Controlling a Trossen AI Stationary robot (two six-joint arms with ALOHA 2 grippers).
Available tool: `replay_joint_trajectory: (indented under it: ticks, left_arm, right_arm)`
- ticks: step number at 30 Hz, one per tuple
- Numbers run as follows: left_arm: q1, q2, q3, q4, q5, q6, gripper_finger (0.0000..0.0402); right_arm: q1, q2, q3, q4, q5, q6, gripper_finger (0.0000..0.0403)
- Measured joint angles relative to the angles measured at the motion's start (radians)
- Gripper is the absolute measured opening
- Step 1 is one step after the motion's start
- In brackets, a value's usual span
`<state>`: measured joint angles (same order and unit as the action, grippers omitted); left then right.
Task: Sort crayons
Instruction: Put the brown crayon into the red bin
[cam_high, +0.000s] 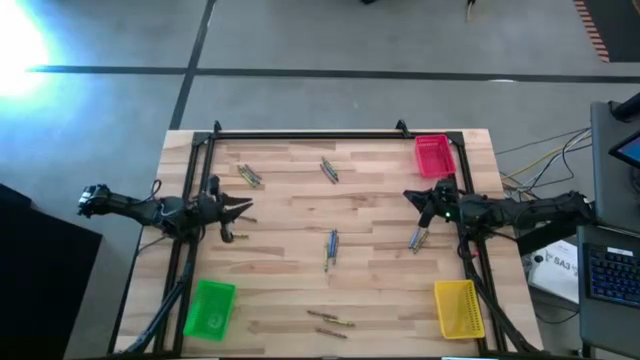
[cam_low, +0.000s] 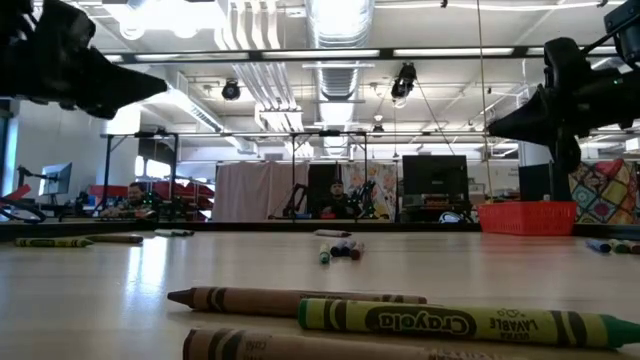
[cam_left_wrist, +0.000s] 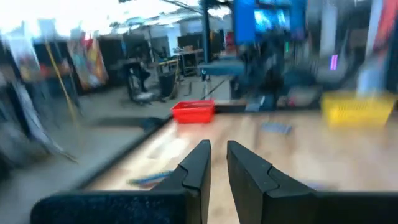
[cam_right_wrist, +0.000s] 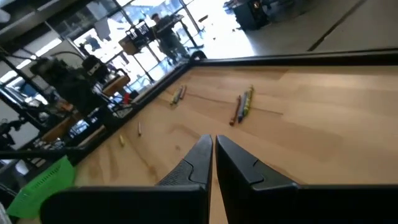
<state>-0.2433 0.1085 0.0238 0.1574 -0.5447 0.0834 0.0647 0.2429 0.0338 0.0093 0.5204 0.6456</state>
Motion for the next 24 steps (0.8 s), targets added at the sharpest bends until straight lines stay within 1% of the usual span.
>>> replay_joint_trajectory:
  ticks: [2, 4, 10, 12, 15, 17, 20, 24]
  left_arm:
    - [0.001, 0.002, 0.002, 0.01, -0.035, -0.132, 0.0036]
    - [0.001, 0.003, 0.002, 0.005, -0.042, -0.204, 0.0036]
    - [0.001, 0.01, 0.002, 0.007, -0.037, -0.255, 0.0036]
    - [0.001, 0.016, 0.002, 0.006, -0.011, -0.303, 0.0036]
    - [0.001, 0.041, 0.002, 0.005, 0.034, -0.315, 0.0036]
    - [0.001, 0.067, 0.002, 0.004, 0.039, -0.341, 0.0036]
    - [0.001, 0.123, 0.001, 0.006, 0.027, -0.398, 0.0037]
    - [0.001, 0.214, 0.001, 0.024, -0.044, -0.474, 0.0053]
  right_arm:
    - [0.0, 0.02, 0.0, 0.002, 0.004, 0.001, 0.0013]
    - [0.0, 0.041, 0.0, 0.004, 0.005, 0.001, 0.0013]
    - [0.0, 0.096, -0.001, 0.014, 0.033, -0.005, 0.0013]
    - [0.0, 0.115, -0.002, 0.016, 0.033, 0.018, 0.0013]
    - [0.0, 0.147, -0.002, 0.018, 0.03, 0.061, 0.0013]
    - [0.0, 0.172, -0.002, 0.02, 0.03, 0.077, 0.0013]
    - [0.0, 0.211, -0.003, 0.024, 0.03, 0.097, 0.0013]
    - [0.0, 0.252, -0.003, 0.026, 0.029, 0.11, 0.0015]
